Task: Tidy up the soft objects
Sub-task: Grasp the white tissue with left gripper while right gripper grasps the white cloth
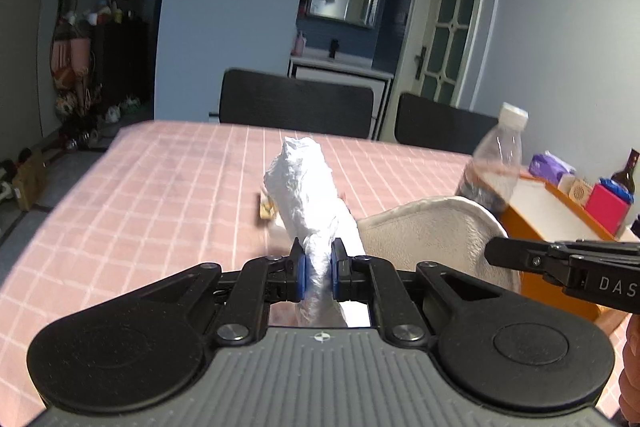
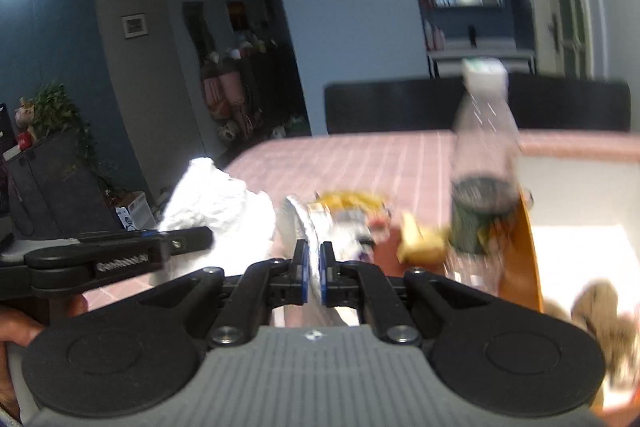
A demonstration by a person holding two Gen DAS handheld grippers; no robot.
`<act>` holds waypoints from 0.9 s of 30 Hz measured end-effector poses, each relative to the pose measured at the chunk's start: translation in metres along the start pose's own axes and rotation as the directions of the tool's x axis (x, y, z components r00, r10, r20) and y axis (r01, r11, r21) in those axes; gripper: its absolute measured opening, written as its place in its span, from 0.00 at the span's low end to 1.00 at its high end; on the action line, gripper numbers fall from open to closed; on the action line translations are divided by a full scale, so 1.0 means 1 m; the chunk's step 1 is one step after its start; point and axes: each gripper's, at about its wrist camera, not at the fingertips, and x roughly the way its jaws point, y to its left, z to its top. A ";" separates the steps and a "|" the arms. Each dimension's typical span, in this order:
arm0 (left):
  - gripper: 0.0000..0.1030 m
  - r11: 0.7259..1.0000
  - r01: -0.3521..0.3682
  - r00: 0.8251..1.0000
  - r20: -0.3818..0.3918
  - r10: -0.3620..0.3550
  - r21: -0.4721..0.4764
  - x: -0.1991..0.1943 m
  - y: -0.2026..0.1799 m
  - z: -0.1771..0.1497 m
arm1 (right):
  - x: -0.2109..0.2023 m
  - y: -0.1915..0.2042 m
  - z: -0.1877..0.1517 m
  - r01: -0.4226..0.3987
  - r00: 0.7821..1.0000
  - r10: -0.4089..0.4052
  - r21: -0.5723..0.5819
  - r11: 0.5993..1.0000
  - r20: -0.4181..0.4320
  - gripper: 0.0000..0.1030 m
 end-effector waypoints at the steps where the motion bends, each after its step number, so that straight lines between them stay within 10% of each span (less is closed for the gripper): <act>1: 0.12 1.000 0.002 1.000 -0.013 -0.002 -0.004 0.001 -0.001 -0.004 | 0.000 -0.005 -0.005 0.009 1.000 -0.009 0.016 1.000 -0.015 0.02; 14: 0.12 0.998 0.028 0.990 -0.135 -0.034 -0.048 0.014 -0.006 -0.041 | 0.017 -0.032 -0.060 0.089 0.980 -0.082 0.033 0.996 -0.179 0.11; 17: 0.12 0.999 0.020 0.988 -0.151 -0.027 -0.048 0.019 -0.008 -0.045 | 0.024 -0.033 -0.064 0.075 0.973 -0.067 0.027 0.997 -0.220 0.27; 22: 0.12 0.998 0.011 0.986 -0.164 -0.021 -0.060 0.022 -0.002 -0.049 | 0.038 -0.024 -0.062 0.052 0.971 -0.060 -0.038 0.998 -0.233 0.86; 27: 0.12 0.997 -0.001 0.984 -0.180 -0.012 -0.071 0.026 0.004 -0.049 | 0.066 -0.024 -0.057 0.013 0.965 -0.027 -0.057 0.998 -0.260 0.96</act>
